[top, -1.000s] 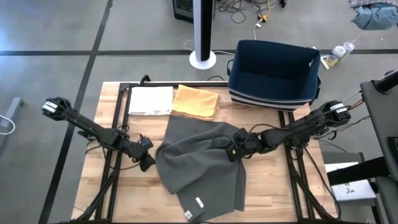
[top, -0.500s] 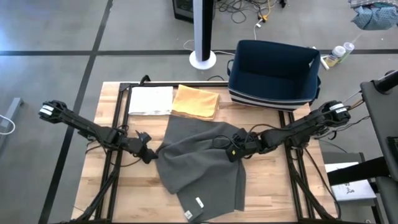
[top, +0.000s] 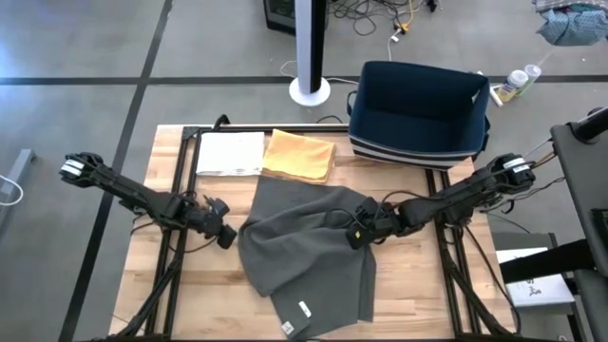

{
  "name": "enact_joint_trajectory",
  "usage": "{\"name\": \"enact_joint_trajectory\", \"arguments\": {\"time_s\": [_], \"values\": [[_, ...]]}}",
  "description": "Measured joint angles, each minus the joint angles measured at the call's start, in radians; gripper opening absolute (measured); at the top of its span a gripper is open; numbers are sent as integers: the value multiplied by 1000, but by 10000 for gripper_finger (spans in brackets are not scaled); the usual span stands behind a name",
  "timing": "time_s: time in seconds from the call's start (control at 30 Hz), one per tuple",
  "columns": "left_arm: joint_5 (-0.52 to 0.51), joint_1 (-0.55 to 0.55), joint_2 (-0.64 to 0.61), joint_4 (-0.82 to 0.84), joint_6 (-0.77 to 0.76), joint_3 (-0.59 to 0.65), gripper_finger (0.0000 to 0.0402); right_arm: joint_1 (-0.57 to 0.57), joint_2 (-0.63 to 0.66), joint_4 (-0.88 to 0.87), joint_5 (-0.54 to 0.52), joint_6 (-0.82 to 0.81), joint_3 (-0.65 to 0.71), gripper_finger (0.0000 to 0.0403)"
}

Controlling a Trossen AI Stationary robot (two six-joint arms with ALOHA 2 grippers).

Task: Fold towel
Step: Fold the black towel

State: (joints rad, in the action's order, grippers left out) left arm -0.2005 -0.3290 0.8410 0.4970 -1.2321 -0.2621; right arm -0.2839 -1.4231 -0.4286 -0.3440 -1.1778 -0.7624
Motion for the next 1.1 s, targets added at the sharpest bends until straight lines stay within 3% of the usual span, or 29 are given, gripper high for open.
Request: {"name": "enact_joint_trajectory", "arguments": {"time_s": [0.07, 0.2, 0.47, 0.63, 0.77, 0.93, 1.1], "values": [[-35, 11, 2, -32, 10, -15, 173, 0, 0, 0, -2, 0, 0, 3], [-4, 43, 38, -136, 14, 35, 184, 0, 0, 1, -10, 3, 0, 3], [76, 57, 100, -599, -5, 172, 196, -7, 0, 8, -22, 14, 0, 3], [70, 56, 154, -628, -5, 171, 162, -13, 0, 21, -27, 19, 0, 3], [81, 56, 172, -659, 29, 172, 98, -24, 0, 22, -25, 24, 0, 3], [148, 56, 109, -591, 71, 133, 23, -62, 14, -5, -24, 10, 0, 3], [204, 55, 65, -495, 80, 124, 19, -126, 82, -125, -76, -85, 0, 3]]}}
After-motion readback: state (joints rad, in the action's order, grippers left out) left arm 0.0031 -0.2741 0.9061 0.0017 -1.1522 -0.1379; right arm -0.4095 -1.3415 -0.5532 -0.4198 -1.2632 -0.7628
